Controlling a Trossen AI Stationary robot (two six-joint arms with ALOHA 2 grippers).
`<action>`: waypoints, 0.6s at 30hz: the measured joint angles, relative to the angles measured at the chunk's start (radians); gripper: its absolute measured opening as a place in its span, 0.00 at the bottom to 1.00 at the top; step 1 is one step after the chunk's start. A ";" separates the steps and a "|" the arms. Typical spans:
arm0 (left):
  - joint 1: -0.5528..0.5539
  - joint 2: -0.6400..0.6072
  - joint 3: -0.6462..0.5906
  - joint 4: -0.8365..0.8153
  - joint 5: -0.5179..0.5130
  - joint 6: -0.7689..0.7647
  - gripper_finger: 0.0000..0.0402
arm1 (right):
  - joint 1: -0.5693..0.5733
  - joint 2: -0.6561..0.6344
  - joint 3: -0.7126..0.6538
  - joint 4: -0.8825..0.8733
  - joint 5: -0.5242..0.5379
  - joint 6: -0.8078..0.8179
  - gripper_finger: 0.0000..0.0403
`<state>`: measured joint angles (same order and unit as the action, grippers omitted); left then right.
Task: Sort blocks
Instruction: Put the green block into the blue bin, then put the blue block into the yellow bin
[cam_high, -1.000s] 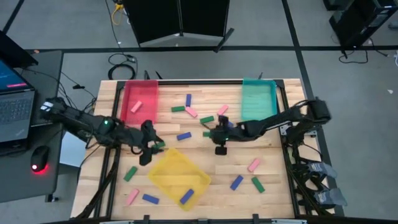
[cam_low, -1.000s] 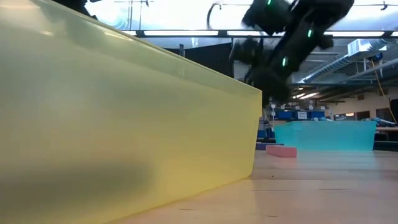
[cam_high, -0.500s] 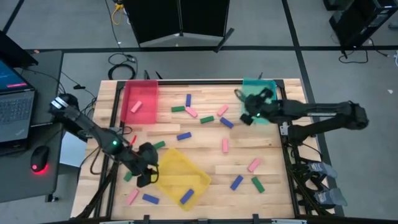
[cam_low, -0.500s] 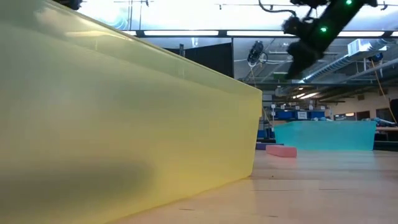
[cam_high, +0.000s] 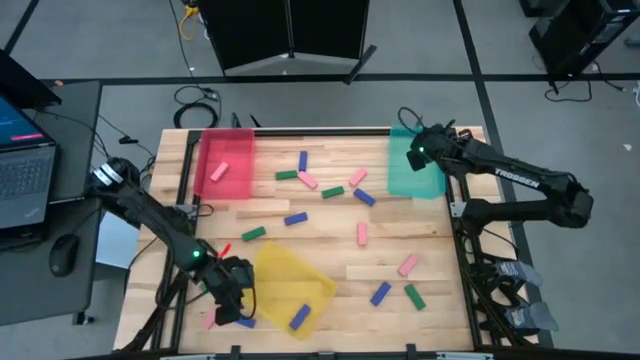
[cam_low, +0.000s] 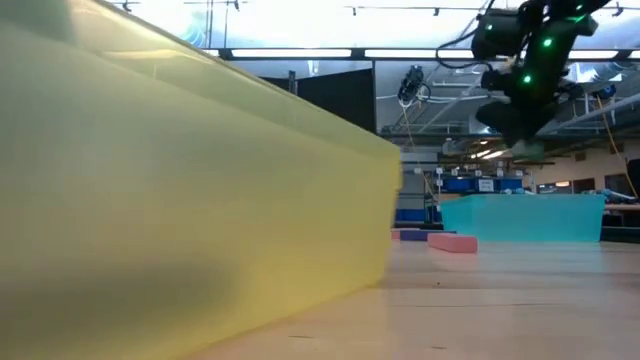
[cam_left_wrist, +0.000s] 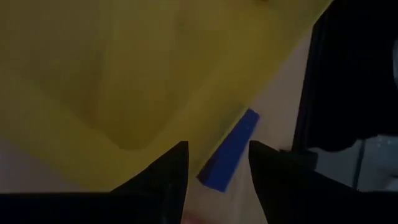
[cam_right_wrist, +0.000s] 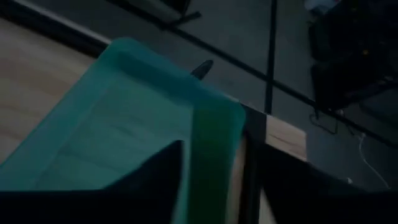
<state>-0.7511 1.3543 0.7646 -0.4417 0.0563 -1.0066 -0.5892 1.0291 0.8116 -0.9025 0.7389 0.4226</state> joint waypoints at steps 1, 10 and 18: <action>-0.011 0.009 0.005 0.004 0.001 -0.015 0.44 | -0.011 0.006 0.000 0.015 -0.038 -0.020 0.63; -0.070 0.055 0.122 -0.151 -0.076 -0.073 0.44 | 0.013 0.010 0.001 0.210 -0.133 -0.089 0.97; -0.070 0.055 0.283 -0.353 -0.204 -0.004 0.43 | 0.099 0.010 0.002 0.288 -0.134 -0.113 0.89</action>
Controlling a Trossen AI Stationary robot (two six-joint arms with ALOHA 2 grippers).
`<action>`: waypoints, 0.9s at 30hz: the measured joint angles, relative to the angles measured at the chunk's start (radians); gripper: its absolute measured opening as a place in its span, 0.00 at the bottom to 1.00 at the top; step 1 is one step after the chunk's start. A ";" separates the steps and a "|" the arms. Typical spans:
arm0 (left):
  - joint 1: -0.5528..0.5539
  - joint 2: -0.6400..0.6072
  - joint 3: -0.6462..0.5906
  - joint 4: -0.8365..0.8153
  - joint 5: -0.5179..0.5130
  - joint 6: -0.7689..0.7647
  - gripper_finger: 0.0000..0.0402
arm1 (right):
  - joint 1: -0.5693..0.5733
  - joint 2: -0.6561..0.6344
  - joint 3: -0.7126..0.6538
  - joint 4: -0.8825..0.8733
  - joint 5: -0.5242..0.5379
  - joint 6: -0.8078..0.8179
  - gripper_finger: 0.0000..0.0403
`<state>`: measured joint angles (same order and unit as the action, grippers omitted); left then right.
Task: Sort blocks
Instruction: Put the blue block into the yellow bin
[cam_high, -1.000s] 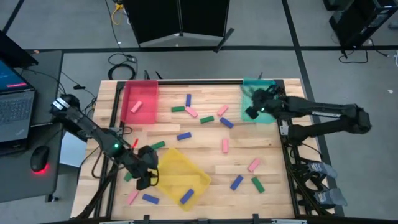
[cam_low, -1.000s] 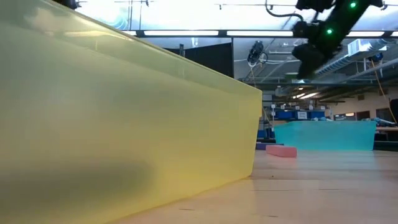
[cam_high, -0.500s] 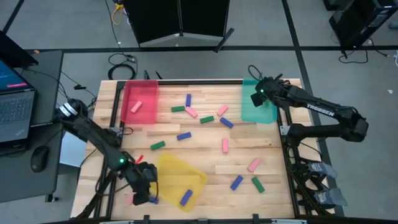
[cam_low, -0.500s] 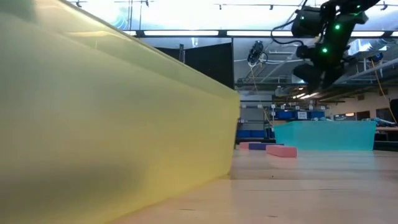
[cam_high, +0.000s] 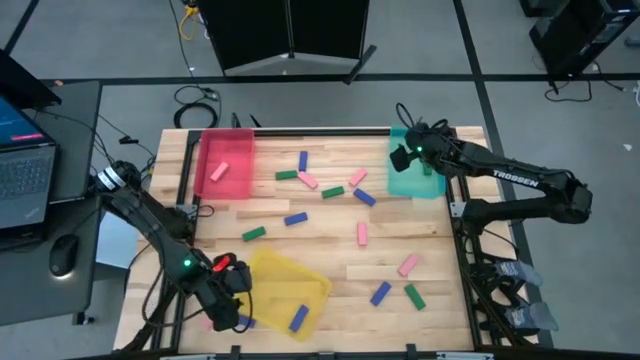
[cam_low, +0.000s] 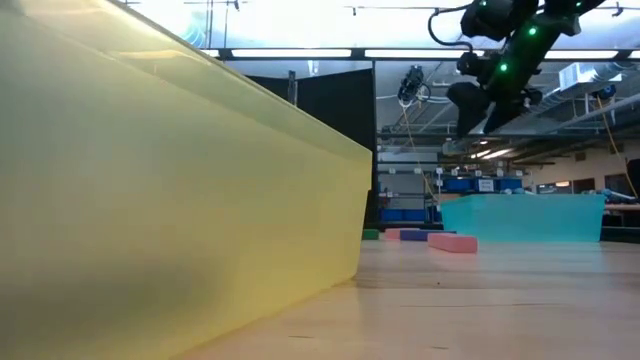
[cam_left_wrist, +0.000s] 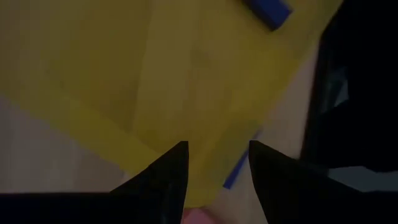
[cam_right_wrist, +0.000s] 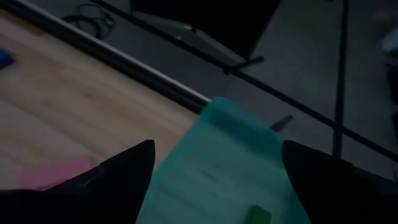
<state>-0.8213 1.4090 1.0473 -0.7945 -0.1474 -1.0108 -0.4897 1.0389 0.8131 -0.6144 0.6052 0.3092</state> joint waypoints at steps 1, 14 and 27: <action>-0.005 0.000 0.017 0.003 -0.002 0.001 0.43 | 0.016 0.000 0.000 0.000 0.000 -0.005 0.88; -0.156 0.193 0.140 0.024 0.116 -0.202 0.37 | 0.116 0.000 0.000 0.034 0.003 -0.017 0.79; -0.165 0.311 0.136 -0.274 0.152 -0.254 0.23 | 0.141 0.000 0.000 0.095 0.000 -0.050 0.75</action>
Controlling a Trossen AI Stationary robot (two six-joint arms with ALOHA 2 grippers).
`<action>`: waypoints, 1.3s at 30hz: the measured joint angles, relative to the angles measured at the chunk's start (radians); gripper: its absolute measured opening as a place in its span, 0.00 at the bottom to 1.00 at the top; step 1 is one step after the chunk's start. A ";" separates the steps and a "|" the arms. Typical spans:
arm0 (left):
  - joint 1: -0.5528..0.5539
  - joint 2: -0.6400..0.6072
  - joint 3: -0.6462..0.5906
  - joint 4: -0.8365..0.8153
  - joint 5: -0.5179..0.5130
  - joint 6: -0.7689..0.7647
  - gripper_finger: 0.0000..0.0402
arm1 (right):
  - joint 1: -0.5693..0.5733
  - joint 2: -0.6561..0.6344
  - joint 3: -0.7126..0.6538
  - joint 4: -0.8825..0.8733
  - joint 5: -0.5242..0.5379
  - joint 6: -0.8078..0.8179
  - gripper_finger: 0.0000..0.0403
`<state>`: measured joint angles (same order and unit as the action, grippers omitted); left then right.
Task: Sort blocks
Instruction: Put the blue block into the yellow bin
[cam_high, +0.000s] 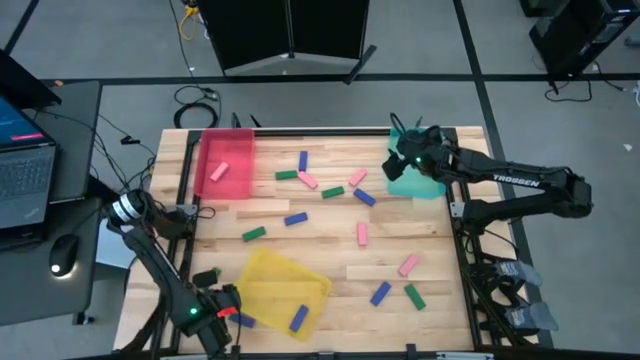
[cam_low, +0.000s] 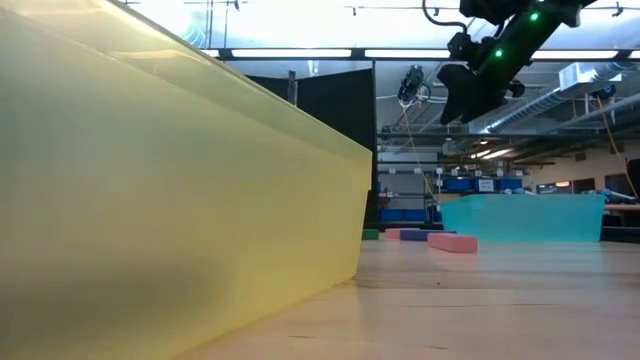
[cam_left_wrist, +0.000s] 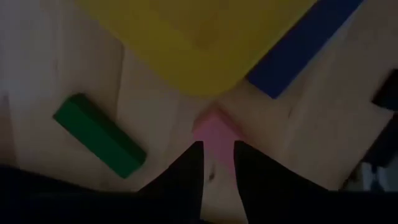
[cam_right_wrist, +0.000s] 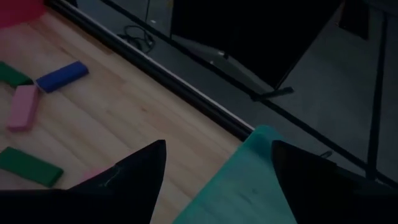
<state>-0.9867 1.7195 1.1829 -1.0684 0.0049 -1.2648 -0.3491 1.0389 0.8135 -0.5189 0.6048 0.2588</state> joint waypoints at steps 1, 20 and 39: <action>0.003 0.000 -0.006 0.010 -0.007 0.008 0.23 | 0.006 0.000 0.000 0.000 0.000 0.000 0.75; 0.117 0.001 -0.080 0.116 -0.129 0.172 0.23 | 0.048 0.000 0.000 0.005 -0.003 0.000 0.73; 0.040 -0.005 -0.009 0.208 -0.186 0.192 0.32 | 0.048 0.000 0.000 -0.021 -0.003 0.000 0.71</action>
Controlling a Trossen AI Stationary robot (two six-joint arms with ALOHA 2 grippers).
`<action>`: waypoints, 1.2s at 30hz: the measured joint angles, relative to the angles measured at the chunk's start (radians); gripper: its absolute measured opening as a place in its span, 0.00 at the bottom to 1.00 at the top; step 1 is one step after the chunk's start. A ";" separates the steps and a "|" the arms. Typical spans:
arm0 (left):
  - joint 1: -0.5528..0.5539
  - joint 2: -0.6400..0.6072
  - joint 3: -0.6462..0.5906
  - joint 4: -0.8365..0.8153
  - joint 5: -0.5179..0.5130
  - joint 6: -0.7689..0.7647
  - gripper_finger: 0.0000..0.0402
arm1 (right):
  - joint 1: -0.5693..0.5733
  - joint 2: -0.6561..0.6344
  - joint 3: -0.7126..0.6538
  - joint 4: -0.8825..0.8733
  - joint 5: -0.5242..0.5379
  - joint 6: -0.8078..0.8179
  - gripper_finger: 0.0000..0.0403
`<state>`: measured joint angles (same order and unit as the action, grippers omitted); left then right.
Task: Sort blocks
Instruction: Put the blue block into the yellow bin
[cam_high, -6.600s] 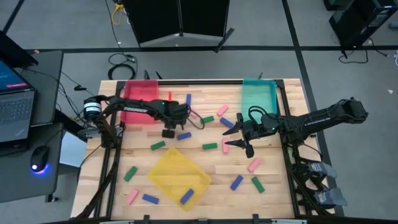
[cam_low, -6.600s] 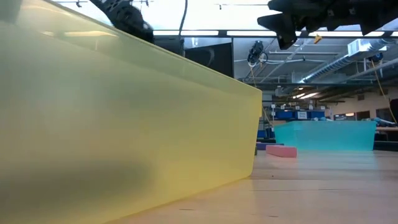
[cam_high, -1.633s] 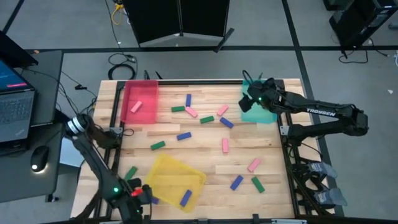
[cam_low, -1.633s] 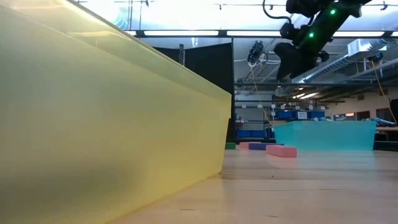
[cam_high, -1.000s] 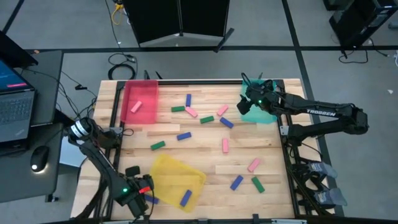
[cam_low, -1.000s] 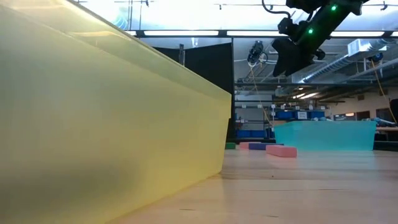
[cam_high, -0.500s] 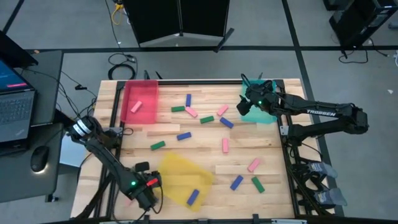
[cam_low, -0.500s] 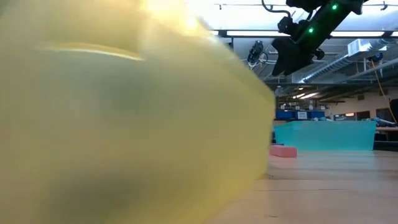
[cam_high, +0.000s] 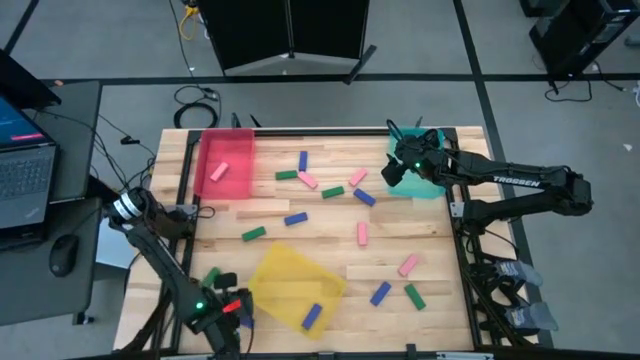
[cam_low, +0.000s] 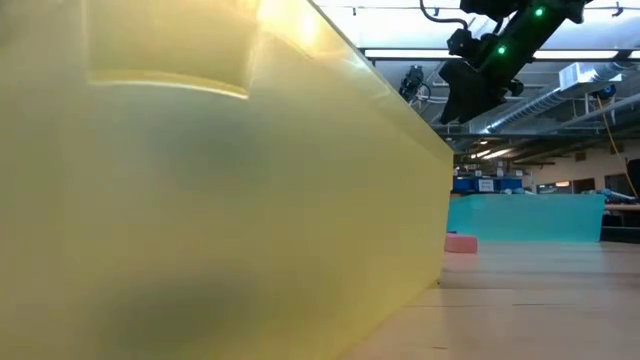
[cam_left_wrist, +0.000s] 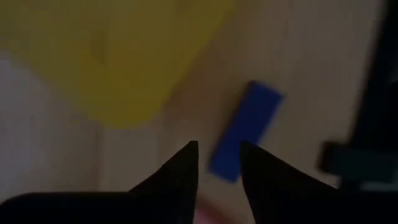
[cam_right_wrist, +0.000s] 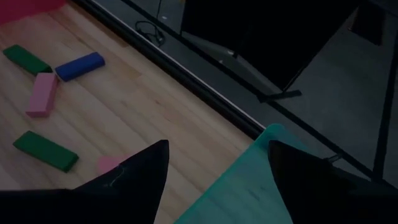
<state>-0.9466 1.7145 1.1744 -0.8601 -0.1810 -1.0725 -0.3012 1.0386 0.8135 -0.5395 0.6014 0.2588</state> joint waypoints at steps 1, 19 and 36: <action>-0.009 0.005 0.000 0.028 -0.013 0.000 0.35 | 0.000 0.000 0.000 0.000 0.000 0.000 0.71; -0.020 0.150 0.000 0.096 0.059 -0.001 0.64 | 0.000 0.000 0.000 0.003 0.009 -0.008 0.70; -0.015 0.164 0.044 0.014 0.121 0.000 0.26 | 0.000 0.000 0.000 0.004 0.010 -0.008 0.67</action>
<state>-0.9621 1.8787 1.2183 -0.8458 -0.0599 -1.0726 -0.3012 1.0386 0.8135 -0.5354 0.6117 0.2508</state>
